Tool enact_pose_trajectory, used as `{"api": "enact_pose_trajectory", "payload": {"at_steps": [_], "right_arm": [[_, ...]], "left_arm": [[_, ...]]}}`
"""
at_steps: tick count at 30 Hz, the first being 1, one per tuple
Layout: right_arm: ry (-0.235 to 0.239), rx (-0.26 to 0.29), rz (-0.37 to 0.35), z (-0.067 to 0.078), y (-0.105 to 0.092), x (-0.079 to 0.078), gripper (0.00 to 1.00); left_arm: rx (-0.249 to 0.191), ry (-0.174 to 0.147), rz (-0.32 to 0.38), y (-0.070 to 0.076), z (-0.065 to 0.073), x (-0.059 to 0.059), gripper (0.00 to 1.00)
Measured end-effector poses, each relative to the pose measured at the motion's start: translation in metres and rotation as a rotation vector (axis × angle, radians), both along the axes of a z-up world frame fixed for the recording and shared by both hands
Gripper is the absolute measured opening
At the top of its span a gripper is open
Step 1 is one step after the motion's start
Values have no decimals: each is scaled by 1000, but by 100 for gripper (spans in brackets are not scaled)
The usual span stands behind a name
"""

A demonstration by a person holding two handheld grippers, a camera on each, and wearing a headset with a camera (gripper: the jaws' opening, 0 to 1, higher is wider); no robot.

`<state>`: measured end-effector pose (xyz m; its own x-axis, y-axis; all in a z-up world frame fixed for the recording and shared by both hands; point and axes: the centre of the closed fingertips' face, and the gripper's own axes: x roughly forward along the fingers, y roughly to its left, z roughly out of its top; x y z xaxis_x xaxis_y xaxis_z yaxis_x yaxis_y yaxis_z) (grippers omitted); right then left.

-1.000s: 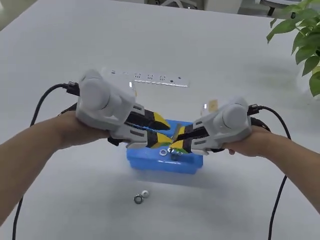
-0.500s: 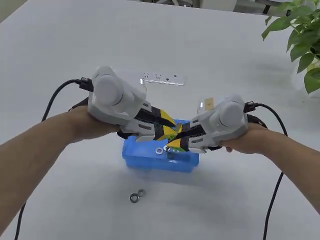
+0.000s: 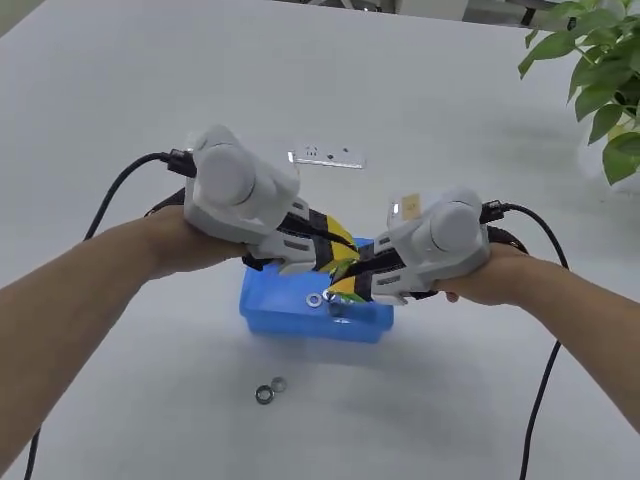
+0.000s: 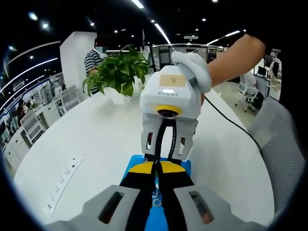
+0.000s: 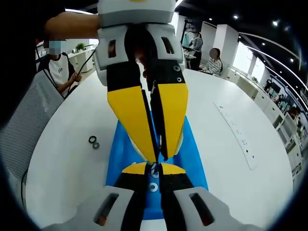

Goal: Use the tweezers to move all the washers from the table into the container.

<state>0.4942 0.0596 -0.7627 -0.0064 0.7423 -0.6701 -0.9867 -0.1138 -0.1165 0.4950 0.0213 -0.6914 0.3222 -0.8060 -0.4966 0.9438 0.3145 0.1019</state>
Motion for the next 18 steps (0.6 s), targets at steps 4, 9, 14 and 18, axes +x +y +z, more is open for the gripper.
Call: {"api": "enact_pose_trajectory", "payload": {"at_steps": [4,9,14,18], "right_arm": [[0,2,1,0,0,-1,9],[-8,-3,9,-1,1,-2,11],[-8,-2,11,0,3,-4,15],[-13,-6,11,1,3,-4,17]], "left_arm": [[-9,7,-6,1,0,-1,6],[-17,25,-5,2,0,-3,5],[-12,25,1,4,0,-2,4],[-11,27,-5,4,1,-4,4]]}}
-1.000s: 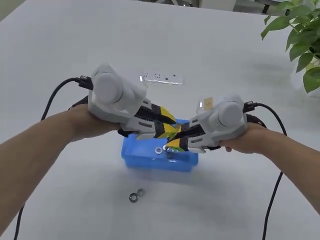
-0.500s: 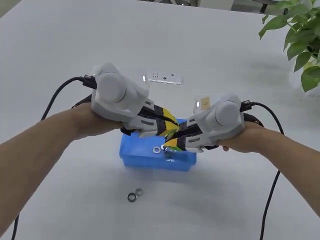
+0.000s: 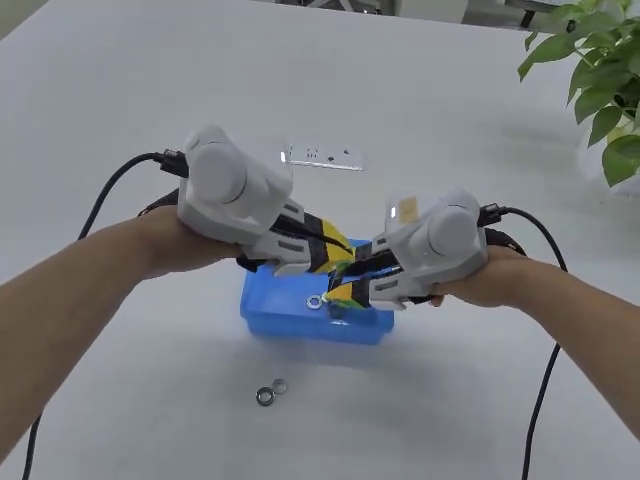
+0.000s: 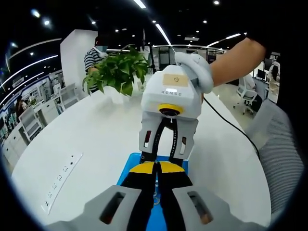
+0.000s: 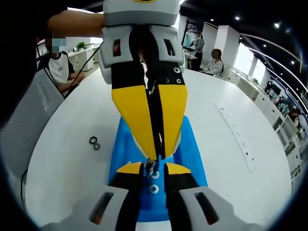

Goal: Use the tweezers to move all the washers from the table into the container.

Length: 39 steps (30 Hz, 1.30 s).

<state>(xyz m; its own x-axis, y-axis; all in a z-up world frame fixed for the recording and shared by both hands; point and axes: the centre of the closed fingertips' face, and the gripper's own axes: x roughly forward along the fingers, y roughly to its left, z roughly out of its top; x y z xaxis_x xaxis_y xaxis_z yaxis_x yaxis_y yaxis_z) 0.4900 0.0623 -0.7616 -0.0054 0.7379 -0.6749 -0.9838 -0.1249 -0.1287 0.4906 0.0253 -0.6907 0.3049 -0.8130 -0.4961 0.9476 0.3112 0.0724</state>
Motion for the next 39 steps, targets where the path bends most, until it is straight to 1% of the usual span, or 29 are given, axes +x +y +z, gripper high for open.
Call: {"api": "enact_pose_trajectory", "payload": {"at_steps": [3,4,8,14,16,18,23,26,30,35,39], "right_arm": [[-5,2,-4,1,0,1,20],[-7,2,-5,1,0,1,21],[-2,4,-14,4,-2,0,23],[14,25,-53,14,-4,-1,28],[12,31,-61,18,-6,-1,29],[14,34,-69,21,-7,-3,30],[10,47,-96,29,-13,-6,33],[9,51,-120,33,-18,-7,37],[6,60,-143,36,-22,-10,43],[8,76,-187,42,-30,-15,52],[7,82,-208,45,-35,-20,58]], "left_arm": [[-1,-3,2,0,1,0,4],[-3,-9,4,1,3,0,4],[-17,-10,9,1,9,0,4],[-21,-12,11,1,16,-1,4],[-18,-13,12,2,18,-1,4],[-3,-5,24,4,19,-1,4],[-5,-6,30,6,26,-5,4],[-2,-3,38,7,28,-7,4],[-3,-8,42,8,32,-10,4],[-19,-8,53,9,41,-17,4],[-28,-5,59,11,45,-21,4]]}}
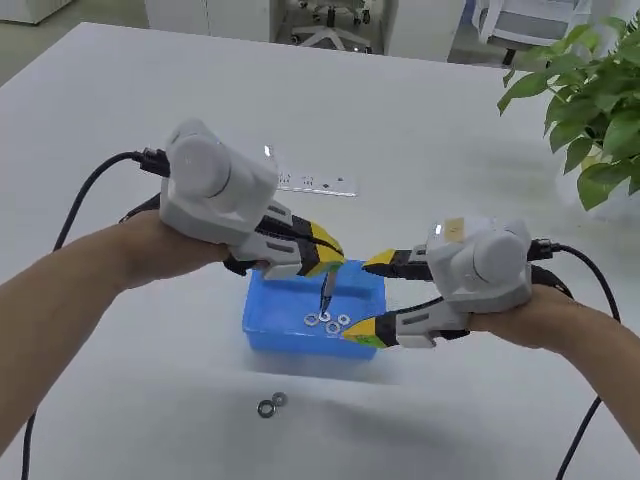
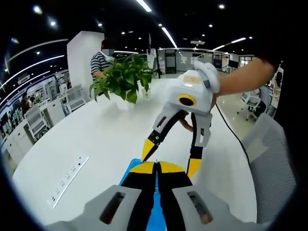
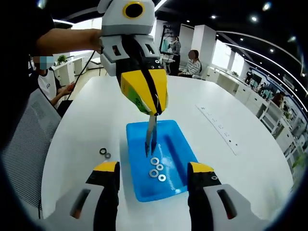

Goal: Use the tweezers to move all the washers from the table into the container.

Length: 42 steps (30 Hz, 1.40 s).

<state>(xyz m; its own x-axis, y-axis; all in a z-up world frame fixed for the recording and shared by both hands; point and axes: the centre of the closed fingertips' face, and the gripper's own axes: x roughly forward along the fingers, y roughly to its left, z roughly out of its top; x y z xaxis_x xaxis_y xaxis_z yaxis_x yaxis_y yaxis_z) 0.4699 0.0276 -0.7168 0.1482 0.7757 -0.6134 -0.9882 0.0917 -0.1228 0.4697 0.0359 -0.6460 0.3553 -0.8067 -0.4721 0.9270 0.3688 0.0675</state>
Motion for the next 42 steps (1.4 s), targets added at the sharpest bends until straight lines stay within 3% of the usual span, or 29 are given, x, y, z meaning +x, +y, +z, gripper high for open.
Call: {"api": "enact_pose_trajectory", "payload": {"at_steps": [16,25,42], "right_arm": [[45,44,-103,6,-21,-23,82],[63,76,-147,6,-30,-33,99],[66,98,-147,1,-33,-54,100]], "left_arm": [[-16,16,18,11,11,-29,4],[-28,11,16,11,8,-46,4],[-28,19,28,15,-7,-67,4]]}}
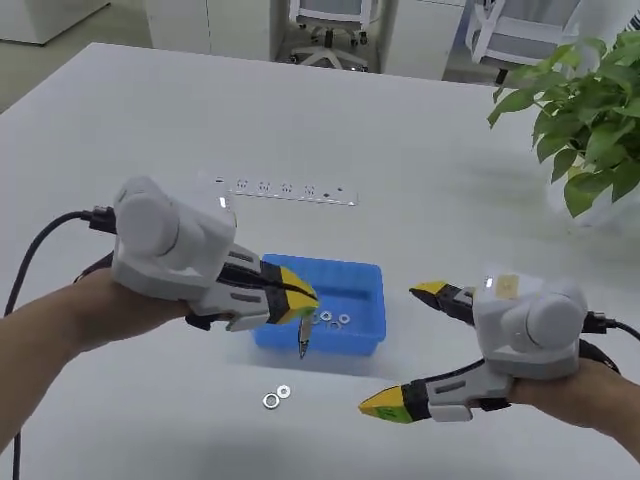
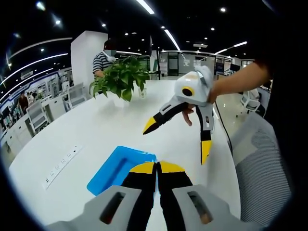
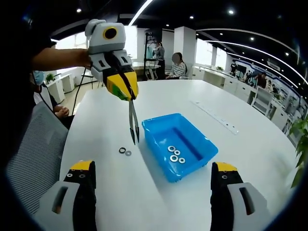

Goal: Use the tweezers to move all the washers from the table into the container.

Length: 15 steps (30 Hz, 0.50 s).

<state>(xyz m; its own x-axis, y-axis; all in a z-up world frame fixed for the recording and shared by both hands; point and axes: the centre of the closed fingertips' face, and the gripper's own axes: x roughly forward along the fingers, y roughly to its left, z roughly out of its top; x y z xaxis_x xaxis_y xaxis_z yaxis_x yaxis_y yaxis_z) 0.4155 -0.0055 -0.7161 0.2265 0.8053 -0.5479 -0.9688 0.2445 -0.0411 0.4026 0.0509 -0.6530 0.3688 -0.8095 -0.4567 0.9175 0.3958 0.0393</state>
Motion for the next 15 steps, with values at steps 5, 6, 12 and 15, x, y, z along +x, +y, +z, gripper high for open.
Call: {"api": "enact_pose_trajectory", "payload": {"at_steps": [5,6,12,15], "right_arm": [[5,-1,2,-2,-1,-4,100],[6,-3,2,-3,-1,-5,100],[10,-4,-1,-5,-3,-7,99],[15,-7,0,-7,-3,-9,99]], "left_arm": [[6,1,1,1,-7,-2,4],[10,2,0,1,-10,-3,4],[18,11,-2,3,-21,-8,4],[14,13,-5,4,-26,-9,4]]}}
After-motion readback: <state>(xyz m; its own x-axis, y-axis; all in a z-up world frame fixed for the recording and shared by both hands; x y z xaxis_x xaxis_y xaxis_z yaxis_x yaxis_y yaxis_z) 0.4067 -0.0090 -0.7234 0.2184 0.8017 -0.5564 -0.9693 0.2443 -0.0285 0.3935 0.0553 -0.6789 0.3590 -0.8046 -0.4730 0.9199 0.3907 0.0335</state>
